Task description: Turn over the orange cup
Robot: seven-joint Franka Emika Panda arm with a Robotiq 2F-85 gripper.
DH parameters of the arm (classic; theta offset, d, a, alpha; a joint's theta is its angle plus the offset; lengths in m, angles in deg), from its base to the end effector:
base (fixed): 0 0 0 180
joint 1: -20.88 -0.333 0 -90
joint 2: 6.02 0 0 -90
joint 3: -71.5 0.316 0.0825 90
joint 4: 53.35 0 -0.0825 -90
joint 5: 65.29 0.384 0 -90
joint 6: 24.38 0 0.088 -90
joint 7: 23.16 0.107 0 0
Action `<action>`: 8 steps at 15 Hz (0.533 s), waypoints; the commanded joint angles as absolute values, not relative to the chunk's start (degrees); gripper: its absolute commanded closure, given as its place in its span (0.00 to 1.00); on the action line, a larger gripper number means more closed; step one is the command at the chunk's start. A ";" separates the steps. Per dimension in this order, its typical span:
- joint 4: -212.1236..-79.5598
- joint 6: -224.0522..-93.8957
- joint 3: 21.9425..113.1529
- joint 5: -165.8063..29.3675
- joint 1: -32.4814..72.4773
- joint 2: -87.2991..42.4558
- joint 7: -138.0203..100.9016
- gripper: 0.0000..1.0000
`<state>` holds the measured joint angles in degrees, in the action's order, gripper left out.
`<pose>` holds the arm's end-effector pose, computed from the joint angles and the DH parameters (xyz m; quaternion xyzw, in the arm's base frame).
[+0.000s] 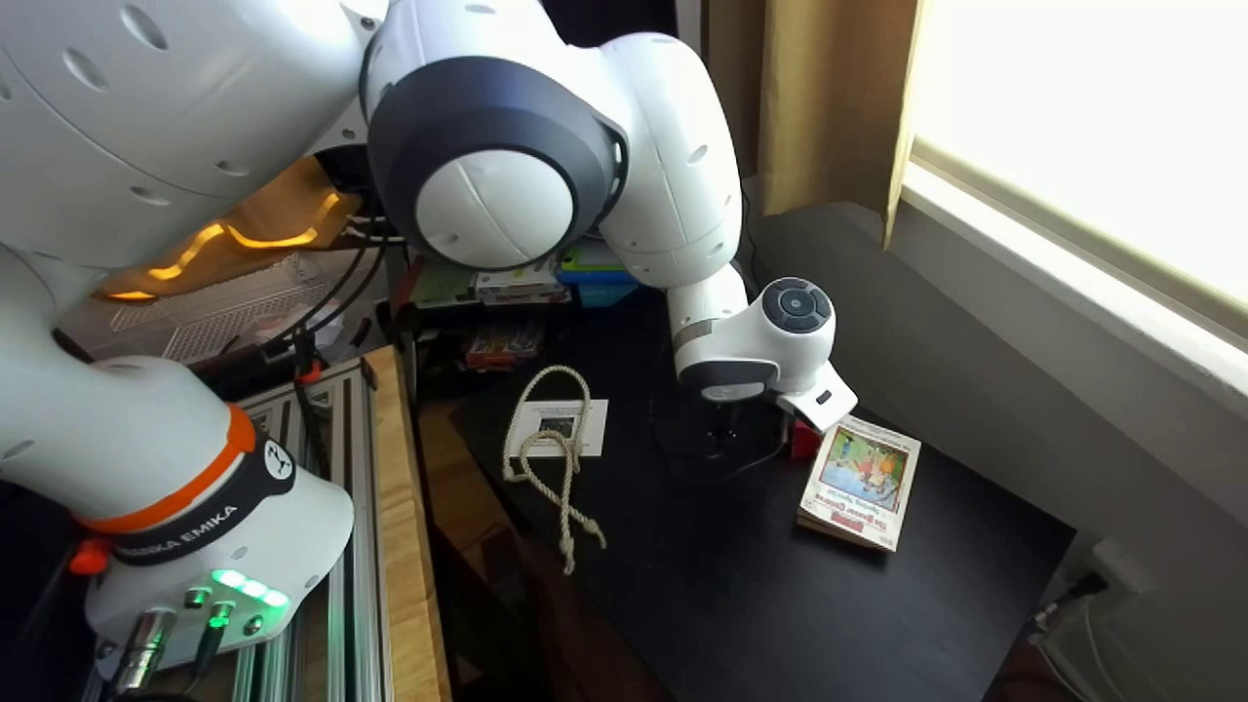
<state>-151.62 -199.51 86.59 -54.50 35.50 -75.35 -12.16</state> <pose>0.5987 -0.0099 -0.0691 -0.9508 0.2717 -0.0571 0.1373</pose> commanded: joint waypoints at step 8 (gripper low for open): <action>-145.62 -203.88 90.47 -54.52 38.80 -82.52 -19.74 0.06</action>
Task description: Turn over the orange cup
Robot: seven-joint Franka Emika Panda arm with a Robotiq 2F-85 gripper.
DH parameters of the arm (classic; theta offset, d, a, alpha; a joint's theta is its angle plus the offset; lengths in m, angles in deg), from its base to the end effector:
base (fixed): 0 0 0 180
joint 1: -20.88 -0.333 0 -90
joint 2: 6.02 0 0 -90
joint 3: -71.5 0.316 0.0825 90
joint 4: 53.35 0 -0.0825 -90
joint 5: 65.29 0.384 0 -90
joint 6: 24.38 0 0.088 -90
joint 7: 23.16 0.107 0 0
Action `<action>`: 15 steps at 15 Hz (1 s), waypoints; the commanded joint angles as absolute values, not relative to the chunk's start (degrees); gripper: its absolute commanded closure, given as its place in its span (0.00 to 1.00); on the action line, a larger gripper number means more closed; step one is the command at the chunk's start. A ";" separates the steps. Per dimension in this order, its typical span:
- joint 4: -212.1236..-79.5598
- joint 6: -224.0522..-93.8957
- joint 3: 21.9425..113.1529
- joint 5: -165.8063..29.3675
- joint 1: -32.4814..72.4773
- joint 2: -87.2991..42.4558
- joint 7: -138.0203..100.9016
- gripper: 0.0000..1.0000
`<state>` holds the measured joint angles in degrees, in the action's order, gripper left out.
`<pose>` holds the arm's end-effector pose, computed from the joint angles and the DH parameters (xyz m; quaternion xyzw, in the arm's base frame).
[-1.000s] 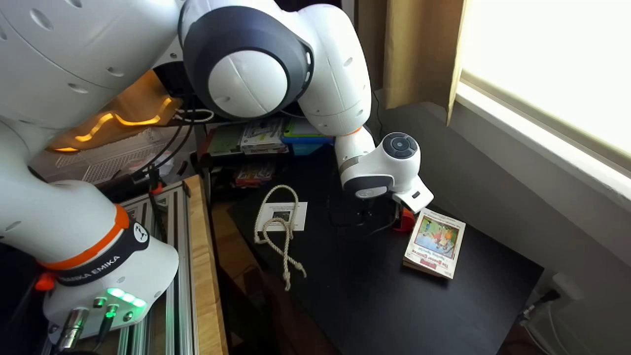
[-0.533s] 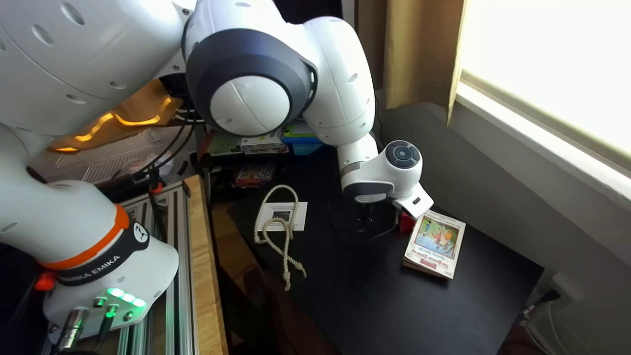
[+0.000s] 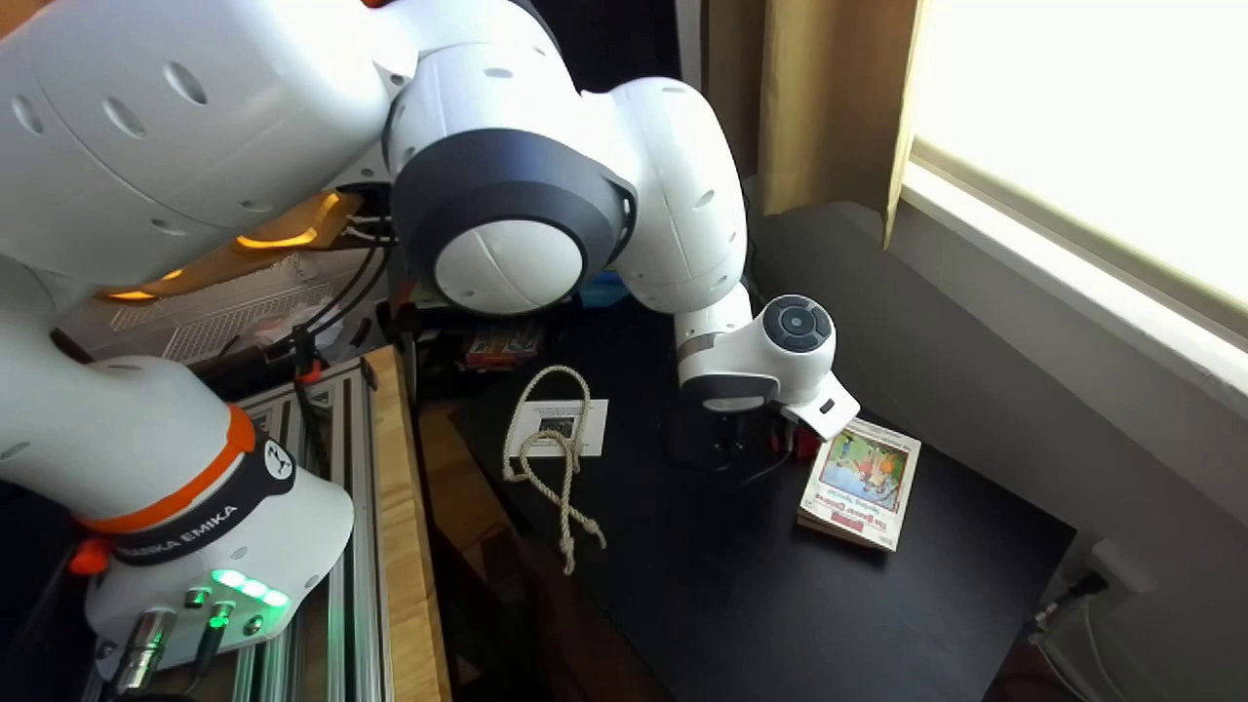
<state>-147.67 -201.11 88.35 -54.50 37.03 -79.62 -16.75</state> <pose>0.6039 -0.0123 -0.0877 -0.9529 0.2531 -0.0750 0.1493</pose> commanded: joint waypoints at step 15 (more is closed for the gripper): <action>-148.89 -202.35 90.22 -54.05 37.26 -77.76 -18.78 0.96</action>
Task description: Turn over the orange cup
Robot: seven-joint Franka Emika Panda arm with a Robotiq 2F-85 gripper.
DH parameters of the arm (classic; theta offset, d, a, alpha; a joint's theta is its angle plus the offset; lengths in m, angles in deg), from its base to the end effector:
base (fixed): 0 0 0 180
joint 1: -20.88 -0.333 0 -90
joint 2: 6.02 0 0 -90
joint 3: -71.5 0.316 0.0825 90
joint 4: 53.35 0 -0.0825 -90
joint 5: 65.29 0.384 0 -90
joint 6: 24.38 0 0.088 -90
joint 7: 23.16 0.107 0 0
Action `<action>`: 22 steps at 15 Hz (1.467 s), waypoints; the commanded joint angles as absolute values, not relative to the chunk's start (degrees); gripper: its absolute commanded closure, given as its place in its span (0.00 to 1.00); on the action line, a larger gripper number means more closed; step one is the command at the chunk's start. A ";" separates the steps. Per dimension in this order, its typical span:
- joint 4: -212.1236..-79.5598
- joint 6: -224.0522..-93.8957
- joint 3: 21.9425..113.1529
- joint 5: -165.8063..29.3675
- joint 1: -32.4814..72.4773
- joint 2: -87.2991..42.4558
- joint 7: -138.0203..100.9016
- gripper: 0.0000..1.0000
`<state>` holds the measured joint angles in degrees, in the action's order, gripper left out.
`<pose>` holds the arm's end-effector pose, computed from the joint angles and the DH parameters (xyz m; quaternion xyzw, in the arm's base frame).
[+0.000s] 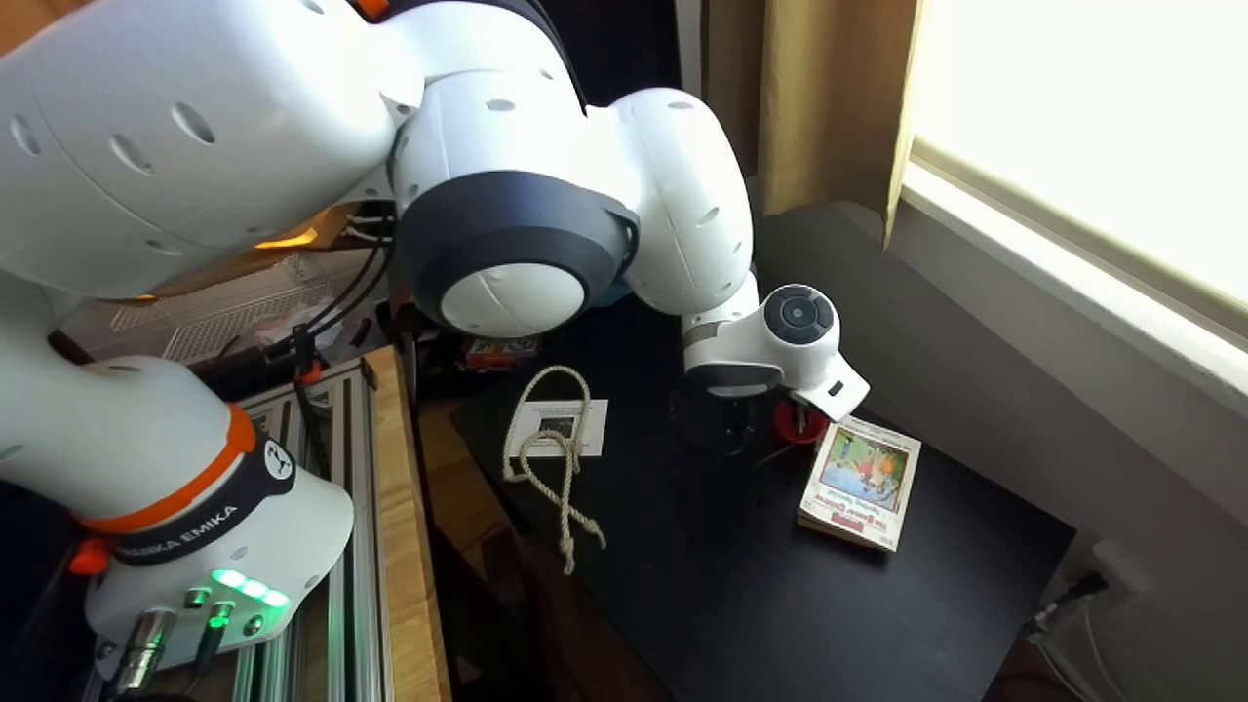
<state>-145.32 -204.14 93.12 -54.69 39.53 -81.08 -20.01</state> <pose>0.6245 -0.0013 -0.0726 -0.9452 0.2454 -0.1168 0.1810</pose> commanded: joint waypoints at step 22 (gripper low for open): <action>-156.73 -182.36 69.79 -55.21 10.40 -63.59 -5.23 0.00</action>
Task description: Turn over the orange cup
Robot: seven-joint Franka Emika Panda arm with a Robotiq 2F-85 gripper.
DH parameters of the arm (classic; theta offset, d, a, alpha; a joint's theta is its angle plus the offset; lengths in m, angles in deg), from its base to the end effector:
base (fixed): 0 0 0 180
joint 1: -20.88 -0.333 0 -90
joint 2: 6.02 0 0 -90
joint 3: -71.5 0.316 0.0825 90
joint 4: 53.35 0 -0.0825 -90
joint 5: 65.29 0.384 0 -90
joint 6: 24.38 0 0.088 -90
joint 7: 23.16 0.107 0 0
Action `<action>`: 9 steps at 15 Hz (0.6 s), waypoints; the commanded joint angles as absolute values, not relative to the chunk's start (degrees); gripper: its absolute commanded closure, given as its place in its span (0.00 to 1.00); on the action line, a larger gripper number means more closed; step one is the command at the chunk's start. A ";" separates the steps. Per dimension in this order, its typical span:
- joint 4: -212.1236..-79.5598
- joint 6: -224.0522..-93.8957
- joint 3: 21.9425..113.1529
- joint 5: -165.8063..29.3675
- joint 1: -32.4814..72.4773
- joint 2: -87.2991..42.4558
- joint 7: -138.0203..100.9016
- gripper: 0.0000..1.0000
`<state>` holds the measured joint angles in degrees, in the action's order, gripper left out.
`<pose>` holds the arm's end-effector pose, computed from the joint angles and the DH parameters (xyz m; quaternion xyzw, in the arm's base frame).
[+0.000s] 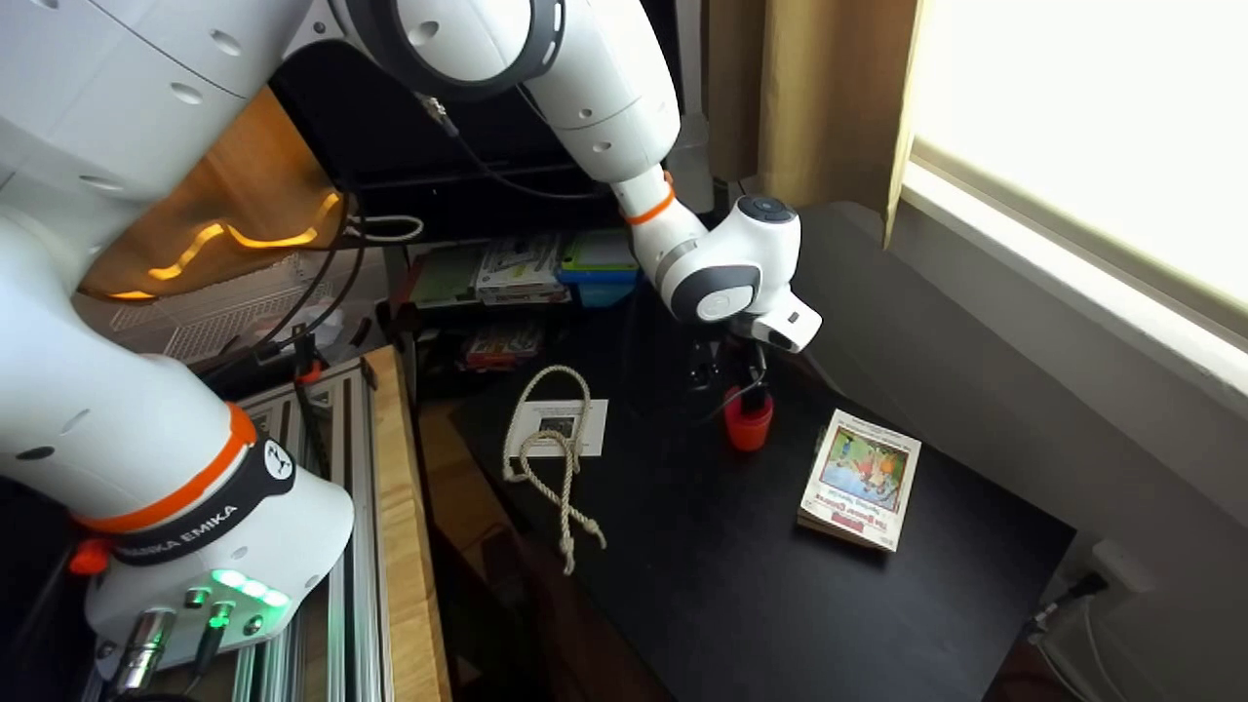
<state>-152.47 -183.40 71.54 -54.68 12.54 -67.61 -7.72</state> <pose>0.6007 0.0803 -0.0342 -0.9883 0.1481 0.0210 0.0284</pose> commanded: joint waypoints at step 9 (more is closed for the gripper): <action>-166.18 -180.22 64.12 -58.04 6.79 -51.86 -2.46 0.00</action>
<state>-160.59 -181.69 65.85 -56.24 7.78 -57.44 -4.21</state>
